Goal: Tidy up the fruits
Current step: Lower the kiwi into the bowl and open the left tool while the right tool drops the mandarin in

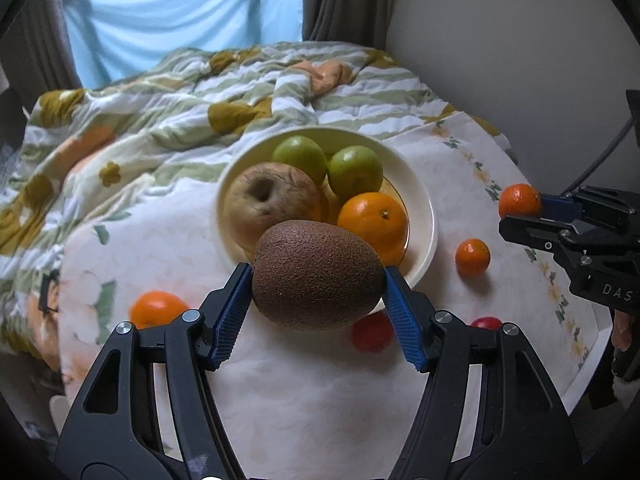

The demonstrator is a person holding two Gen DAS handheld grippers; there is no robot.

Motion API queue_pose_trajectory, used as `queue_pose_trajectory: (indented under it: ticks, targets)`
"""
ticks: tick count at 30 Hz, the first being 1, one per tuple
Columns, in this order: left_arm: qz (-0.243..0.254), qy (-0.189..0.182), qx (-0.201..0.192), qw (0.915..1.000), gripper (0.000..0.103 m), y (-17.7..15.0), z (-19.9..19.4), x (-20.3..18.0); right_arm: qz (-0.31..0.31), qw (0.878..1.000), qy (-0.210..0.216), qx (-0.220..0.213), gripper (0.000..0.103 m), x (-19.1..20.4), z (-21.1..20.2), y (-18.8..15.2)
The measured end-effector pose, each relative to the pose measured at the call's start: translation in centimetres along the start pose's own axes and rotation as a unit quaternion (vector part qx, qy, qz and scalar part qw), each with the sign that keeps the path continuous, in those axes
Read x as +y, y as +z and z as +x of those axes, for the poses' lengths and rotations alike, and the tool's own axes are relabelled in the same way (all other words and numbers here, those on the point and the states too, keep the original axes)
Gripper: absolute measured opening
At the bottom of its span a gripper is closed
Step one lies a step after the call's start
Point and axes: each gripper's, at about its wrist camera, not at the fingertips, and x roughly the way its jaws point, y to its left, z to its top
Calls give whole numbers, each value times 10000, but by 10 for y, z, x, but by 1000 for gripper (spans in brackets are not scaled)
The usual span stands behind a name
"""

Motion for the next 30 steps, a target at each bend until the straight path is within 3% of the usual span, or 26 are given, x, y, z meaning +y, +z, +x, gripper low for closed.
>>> queue_pose_trajectory:
  ticks: [13,20,24,30]
  targets:
    - [13,253,235,9994,72,-1,31,-14,-193,9992,294,164,33,-16,27,7]
    - [-14,290,138,9995,73,-3,32,-16,-254,9991,300,139,33,-17,27,12]
    - [-41,331,-7,9994,98,-4,24,-19,-327,9989,306,118,33,-16,24,15]
    - [-242,380,-56,9990,99,-3,12,-7,-404,9985,364,63,33,-16,23,21]
